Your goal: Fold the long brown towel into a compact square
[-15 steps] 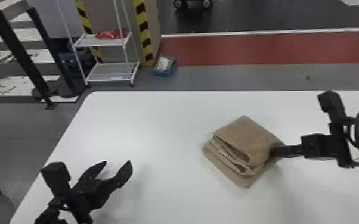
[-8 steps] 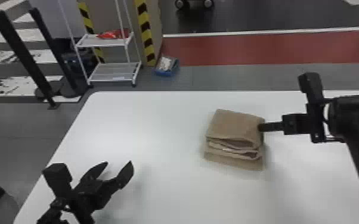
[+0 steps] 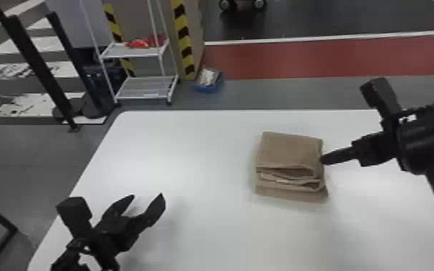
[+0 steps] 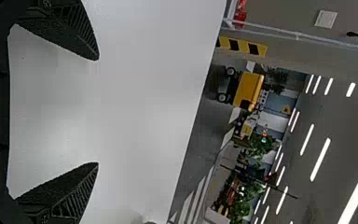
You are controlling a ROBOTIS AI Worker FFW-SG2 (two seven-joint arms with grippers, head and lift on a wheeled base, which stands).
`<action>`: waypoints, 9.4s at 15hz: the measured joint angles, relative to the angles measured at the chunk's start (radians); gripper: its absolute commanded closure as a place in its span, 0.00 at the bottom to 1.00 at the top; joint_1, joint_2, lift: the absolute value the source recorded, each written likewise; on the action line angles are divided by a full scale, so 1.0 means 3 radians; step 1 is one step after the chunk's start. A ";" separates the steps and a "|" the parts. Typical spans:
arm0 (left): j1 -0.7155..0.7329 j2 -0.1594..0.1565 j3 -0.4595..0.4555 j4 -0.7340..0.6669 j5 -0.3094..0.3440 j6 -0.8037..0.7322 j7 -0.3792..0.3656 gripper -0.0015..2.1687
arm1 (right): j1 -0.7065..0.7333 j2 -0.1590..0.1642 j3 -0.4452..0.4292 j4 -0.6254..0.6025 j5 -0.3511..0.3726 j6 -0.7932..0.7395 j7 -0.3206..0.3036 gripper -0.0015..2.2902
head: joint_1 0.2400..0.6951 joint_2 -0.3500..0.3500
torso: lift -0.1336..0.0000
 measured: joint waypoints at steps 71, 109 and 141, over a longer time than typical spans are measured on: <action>-0.0048 0.0004 -0.0016 0.0151 0.0006 -0.0102 -0.0003 0.04 | 0.0229 -0.0185 0.0961 -0.0283 0.0422 -0.0217 0.0720 0.97 | 1.00 0.89 | 0.10; 0.0086 -0.0021 -0.0077 -0.0155 -0.0040 -0.0010 0.0002 0.04 | 0.1062 -0.0326 -0.0150 -0.1040 0.0042 0.0010 -0.0111 0.96 | 1.00 0.65 | 0.10; 0.0994 -0.0184 -0.0546 -0.0812 -0.0850 -0.1379 0.0667 0.04 | 0.3448 0.0305 -0.0418 -0.2154 -0.1681 -0.3390 -0.3228 0.03 | 1.00 0.65 | 0.10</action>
